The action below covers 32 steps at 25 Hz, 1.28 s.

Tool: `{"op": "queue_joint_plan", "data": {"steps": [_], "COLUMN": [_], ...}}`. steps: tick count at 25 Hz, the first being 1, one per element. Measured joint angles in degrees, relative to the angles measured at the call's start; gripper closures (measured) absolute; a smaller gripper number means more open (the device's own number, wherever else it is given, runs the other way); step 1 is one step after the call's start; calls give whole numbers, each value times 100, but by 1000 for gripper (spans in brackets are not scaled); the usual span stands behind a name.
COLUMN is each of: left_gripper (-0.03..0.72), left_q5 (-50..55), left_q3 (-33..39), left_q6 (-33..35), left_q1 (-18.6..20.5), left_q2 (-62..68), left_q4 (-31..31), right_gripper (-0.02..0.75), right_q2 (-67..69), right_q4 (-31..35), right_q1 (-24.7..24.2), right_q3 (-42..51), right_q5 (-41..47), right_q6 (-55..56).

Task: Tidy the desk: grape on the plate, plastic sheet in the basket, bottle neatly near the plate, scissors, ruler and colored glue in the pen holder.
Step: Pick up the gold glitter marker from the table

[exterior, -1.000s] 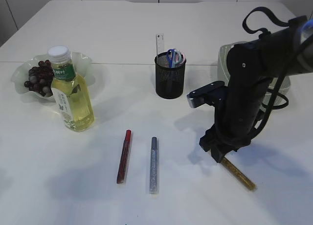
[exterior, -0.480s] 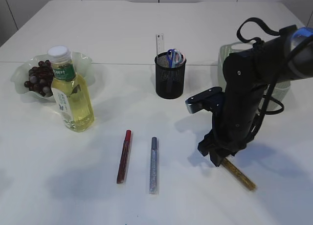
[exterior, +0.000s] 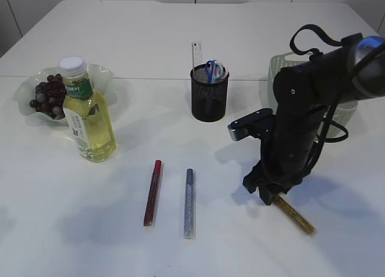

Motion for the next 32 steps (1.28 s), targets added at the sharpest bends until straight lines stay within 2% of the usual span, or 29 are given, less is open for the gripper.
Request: {"op": "queue_joint_plan", "data": {"steps": [11,16,22,29,32], "left_gripper": [264,264,264,264,264], "left_q5": [-8,-8,-8,-12,-12], "left_q3": [0,0,0,0,0], "left_q6": [-9,-9,-9,-9,-9], "left_q1": [0,0,0,0,0], "left_q2": [0,0,0,0,0], "left_q4": [0,0,0,0,0], "right_gripper": [503,518,626,639,640], "right_q2": [0,0,0,0,0], "right_q4": [0,0,0,0,289], "right_q1": [0,0,0,0,0], "right_q3": [0,0,0,0,0], "right_q5": [-13,-13,-13,-13,-1], "right_q6": [2,2,2,2,-189]}}
